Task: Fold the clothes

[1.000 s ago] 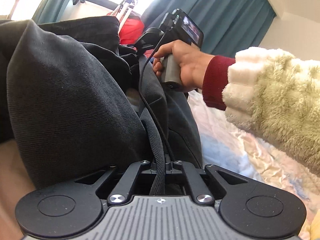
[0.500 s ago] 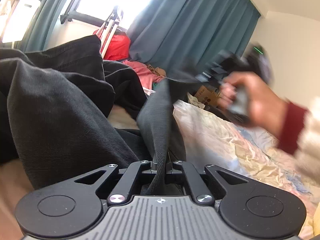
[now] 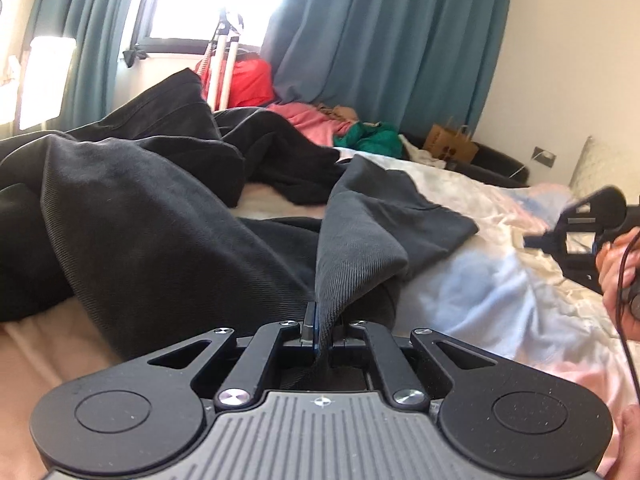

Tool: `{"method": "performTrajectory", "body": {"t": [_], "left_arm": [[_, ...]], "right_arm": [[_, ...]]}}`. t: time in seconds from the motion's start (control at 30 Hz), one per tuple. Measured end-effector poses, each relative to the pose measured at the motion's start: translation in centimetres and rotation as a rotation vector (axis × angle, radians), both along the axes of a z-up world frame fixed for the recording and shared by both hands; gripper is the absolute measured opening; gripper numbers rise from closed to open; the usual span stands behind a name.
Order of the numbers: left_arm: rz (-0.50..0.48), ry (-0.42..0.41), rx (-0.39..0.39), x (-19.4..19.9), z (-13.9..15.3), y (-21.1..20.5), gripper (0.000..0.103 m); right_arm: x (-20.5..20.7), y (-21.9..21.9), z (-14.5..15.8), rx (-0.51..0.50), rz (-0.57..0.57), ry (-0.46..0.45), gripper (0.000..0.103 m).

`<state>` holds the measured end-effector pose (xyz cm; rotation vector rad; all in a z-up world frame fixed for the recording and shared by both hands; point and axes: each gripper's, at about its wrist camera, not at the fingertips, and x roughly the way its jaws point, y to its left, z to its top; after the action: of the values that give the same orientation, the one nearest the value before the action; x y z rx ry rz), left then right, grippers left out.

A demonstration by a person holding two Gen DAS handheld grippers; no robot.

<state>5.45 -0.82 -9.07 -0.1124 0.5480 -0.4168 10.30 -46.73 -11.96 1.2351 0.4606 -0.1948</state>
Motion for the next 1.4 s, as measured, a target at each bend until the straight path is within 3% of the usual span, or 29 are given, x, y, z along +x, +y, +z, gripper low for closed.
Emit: {"method": "performTrajectory", "body": {"t": [0.1, 0.17, 0.23, 0.5, 0.63, 0.7, 0.73, 0.8, 0.87, 1.0, 1.17, 1.33, 1.4], "left_arm": [[0.034, 0.011, -0.025, 0.2, 0.0, 0.6, 0.005], [0.052, 0.022, -0.039, 0.2, 0.0, 0.8, 0.005], [0.061, 0.019, -0.033, 0.3, 0.0, 0.8, 0.005], [0.061, 0.014, -0.023, 1.8, -0.7, 0.5, 0.005], [0.049, 0.024, -0.041, 2.5, -1.0, 0.5, 0.005], [0.043, 0.025, -0.053, 2.7, -1.0, 0.4, 0.005], [0.039, 0.023, -0.055, 2.8, -1.0, 0.3, 0.005], [0.028, 0.003, -0.048, 2.8, -1.1, 0.0, 0.005], [-0.016, -0.027, -0.057, 2.7, -1.0, -0.5, 0.005], [-0.194, -0.135, -0.1, 1.3, 0.0, -1.9, 0.008], [-0.298, -0.115, -0.108, 0.6, 0.1, -3.5, 0.014], [-0.327, -0.056, -0.061, 0.1, -0.4, -4.3, 0.02], [-0.323, -0.023, -0.042, -0.1, -0.5, -4.4, 0.031]], "right_arm": [[1.8, 1.2, -1.1, 0.031, 0.091, -0.003, 0.014], [3.1, 1.5, -2.1, 0.014, 0.099, 0.011, 0.044], [4.3, 1.8, -3.0, -0.002, 0.107, 0.024, 0.052], [9.3, 1.3, -5.3, -0.082, 0.086, -0.012, 0.048], [12.1, 0.6, -6.1, -0.13, 0.033, 0.004, 0.035], [13.3, 0.1, -5.8, -0.171, 0.021, 0.01, 0.024], [13.9, -0.2, -5.6, -0.191, 0.015, 0.013, 0.012], [14.3, -0.8, -5.0, -0.216, -0.015, -0.009, 0.008], [13.4, -1.2, -3.5, -0.27, -0.066, -0.068, 0.007], [9.8, -2.3, 0.8, -0.427, -0.231, -0.123, 0.007], [1.9, -4.5, 2.1, -0.518, -0.465, -0.051, 0.007], [-1.1, -7.7, -2.5, -0.356, -0.475, 0.123, 0.008], [-1.9, -8.6, -4.6, -0.248, -0.477, 0.158, 0.008]]}}
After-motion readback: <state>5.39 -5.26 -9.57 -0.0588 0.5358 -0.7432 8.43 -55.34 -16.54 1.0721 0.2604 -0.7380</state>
